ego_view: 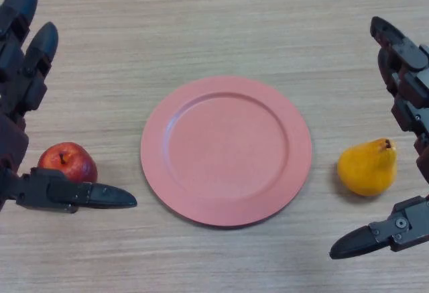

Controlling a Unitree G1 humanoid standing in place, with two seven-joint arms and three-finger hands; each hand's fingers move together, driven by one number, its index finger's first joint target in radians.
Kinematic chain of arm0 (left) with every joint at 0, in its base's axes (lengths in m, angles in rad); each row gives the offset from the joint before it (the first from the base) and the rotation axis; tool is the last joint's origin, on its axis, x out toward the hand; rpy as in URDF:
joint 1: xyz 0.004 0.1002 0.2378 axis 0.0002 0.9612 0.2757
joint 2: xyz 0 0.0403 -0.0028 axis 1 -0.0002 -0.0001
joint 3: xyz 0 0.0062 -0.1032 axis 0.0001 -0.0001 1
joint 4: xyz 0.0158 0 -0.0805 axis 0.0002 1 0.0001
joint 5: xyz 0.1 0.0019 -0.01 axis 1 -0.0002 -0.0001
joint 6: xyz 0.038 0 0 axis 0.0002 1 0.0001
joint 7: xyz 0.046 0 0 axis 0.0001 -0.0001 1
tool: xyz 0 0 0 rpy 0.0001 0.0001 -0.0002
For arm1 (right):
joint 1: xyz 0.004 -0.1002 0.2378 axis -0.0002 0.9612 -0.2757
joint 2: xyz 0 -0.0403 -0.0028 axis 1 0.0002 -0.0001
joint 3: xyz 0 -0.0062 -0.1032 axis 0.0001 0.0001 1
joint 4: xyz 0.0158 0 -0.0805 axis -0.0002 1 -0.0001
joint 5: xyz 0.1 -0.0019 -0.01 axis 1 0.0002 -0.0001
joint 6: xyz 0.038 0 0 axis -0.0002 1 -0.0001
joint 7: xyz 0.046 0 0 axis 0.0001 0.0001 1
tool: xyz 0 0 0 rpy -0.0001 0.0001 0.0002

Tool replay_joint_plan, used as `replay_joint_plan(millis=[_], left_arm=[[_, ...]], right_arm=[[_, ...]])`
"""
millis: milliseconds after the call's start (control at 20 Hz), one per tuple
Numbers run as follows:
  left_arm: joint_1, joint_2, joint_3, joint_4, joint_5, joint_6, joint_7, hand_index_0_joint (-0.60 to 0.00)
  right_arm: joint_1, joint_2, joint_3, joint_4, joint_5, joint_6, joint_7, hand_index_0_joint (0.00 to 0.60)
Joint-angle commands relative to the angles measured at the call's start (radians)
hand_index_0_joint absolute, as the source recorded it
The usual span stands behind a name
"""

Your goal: Pick up the yellow pear and place it on the plate

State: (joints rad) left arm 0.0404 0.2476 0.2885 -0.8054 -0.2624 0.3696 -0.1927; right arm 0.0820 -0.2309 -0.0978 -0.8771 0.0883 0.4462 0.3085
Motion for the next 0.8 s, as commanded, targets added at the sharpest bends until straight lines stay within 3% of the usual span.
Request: replay_joint_plan(millis=[50,350,550,800], left_arm=[[-0.035,0.045,0.042,-0.064,-0.031,-0.042,0.004,0.0],[-0.037,0.044,0.045,-0.049,-0.039,-0.028,-0.003,0.0],[-0.024,0.033,0.029,-0.044,-0.021,-0.054,-0.014,0.0],[-0.022,0.036,0.049,-0.032,-0.03,-0.076,-0.016,0.0]], right_arm=[[-0.034,-0.011,-0.038,-0.05,0.024,-0.133,-0.026,0.0],[-0.045,-0.02,-0.034,0.029,-0.026,-0.228,-0.026,0.0],[-0.086,-0.03,-0.062,0.141,0.002,-0.292,-0.026,0.0],[-0.206,-0.086,-0.097,0.537,-0.09,-0.639,-0.101,0.0]])
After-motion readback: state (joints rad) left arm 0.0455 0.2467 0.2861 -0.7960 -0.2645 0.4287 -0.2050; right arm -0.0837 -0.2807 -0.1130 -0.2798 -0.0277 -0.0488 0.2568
